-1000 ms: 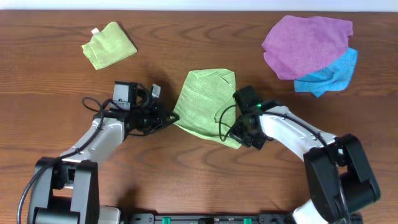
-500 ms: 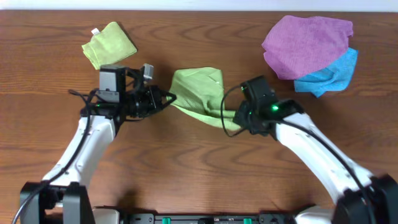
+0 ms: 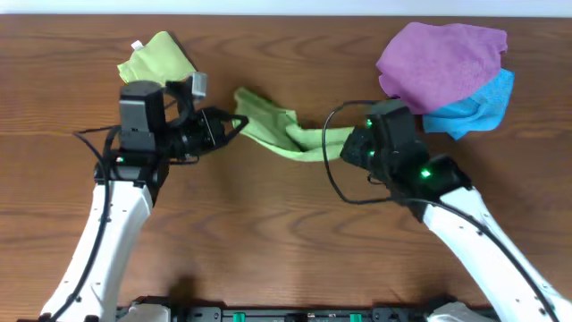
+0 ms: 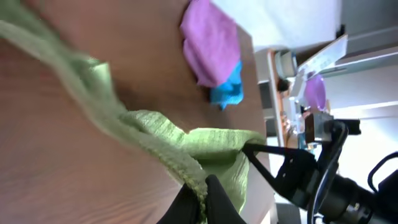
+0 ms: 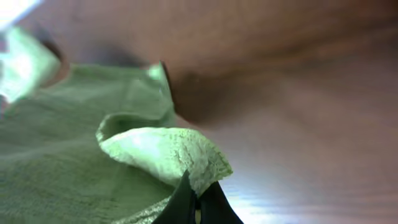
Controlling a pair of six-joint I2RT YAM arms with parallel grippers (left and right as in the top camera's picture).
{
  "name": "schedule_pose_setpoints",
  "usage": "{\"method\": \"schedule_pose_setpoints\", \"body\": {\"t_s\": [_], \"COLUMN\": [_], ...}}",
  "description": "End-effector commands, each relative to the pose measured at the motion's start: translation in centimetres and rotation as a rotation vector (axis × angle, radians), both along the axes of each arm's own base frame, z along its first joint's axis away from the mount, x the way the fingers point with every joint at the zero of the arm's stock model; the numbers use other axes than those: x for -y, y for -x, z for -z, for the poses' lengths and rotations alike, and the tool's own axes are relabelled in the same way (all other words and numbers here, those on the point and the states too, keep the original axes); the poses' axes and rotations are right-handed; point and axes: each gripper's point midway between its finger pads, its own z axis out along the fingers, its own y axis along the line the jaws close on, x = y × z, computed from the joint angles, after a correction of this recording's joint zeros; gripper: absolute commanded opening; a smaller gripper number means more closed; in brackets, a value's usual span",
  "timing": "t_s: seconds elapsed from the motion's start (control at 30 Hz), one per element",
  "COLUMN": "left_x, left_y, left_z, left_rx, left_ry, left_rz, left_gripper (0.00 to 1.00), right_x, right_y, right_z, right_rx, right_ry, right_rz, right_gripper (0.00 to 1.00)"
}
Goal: Fold the cloth
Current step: 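Lift the green cloth with both grippers and stretch it upward, away from robot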
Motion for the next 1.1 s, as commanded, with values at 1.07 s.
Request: {"method": "schedule_pose_setpoints", "body": {"t_s": [1.07], "left_x": [-1.5], "left_y": [-11.7], "left_z": [-4.7], "left_rx": [0.222], "left_ry": [0.041], "left_rz": [-0.261], "left_gripper": [0.06], "right_x": [-0.6], "right_y": [-12.5], "right_z": [-9.2], "right_rx": [0.490], "right_ry": [0.178], "right_rz": [-0.070], "right_gripper": [0.01]}}
